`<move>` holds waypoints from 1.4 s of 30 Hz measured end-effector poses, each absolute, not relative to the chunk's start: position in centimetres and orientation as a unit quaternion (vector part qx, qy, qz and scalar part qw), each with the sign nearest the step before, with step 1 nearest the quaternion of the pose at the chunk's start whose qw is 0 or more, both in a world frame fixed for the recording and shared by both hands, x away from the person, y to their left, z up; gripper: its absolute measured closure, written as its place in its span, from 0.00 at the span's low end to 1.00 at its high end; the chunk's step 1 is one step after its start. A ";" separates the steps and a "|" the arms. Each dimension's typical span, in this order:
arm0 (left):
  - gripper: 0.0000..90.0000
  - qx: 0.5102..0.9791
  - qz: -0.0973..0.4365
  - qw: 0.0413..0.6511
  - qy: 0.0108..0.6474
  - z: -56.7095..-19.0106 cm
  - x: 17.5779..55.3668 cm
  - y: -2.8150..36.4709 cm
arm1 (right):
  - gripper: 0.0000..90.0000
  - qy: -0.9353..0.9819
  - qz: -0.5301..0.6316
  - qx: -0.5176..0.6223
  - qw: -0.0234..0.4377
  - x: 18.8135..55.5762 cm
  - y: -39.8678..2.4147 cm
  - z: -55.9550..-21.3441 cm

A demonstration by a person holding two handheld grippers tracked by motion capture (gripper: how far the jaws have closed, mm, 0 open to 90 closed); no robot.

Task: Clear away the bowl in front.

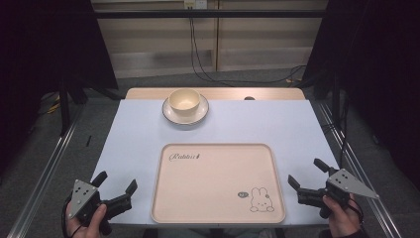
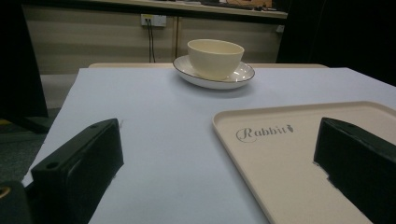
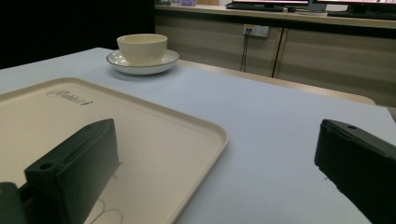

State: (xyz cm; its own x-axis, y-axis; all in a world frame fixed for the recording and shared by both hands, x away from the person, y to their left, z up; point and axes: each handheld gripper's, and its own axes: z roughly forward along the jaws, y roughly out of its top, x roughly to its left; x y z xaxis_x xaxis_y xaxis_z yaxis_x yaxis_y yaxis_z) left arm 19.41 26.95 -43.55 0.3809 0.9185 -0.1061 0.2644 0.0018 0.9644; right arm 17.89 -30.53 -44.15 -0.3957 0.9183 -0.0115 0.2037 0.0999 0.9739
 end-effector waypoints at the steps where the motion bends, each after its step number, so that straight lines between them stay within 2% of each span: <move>1: 0.01 0.636 0.306 0.535 0.464 -43.6 19.4 26.9 | 0.00 0.661 0.518 0.422 0.341 17.9 -30.5 -44.1; 6: 0.01 0.646 0.306 0.527 0.460 -43.5 19.4 26.9 | 0.00 0.664 0.515 0.423 0.338 17.9 -30.3 -44.2; 9: 0.01 0.650 0.301 0.525 0.460 -43.6 19.5 27.0 | 0.00 0.669 0.519 0.424 0.321 18.0 -30.3 -44.3; 15: 0.02 0.653 0.298 0.520 0.462 -43.5 19.7 27.1 | 0.00 0.669 0.517 0.423 0.325 18.1 -30.3 -44.3; 26: 0.02 0.641 0.289 0.548 0.453 -43.2 20.9 25.5 | 0.00 0.679 0.519 0.417 0.309 18.2 -29.9 -44.4; 28: 0.03 0.647 0.308 0.534 0.449 -43.1 21.2 25.2 | 0.00 0.677 0.523 0.417 0.308 18.3 -29.9 -44.4; 35: 0.03 0.670 0.297 0.527 0.430 -43.1 22.6 24.5 | 0.00 0.669 0.531 0.414 0.315 18.3 -29.8 -44.4; 42: 0.02 0.657 0.287 0.563 0.412 -42.0 24.2 22.2 | 0.00 0.666 0.532 0.417 0.316 18.3 -29.8 -44.4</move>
State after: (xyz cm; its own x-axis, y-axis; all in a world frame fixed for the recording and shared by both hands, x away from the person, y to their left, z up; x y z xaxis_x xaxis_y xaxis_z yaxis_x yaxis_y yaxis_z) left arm 24.22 22.17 -41.98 0.4965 0.8638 -0.0857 0.2178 -0.0283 0.9756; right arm 18.29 -29.78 -44.41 -0.4534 0.8910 0.0222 0.2199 0.0877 0.9716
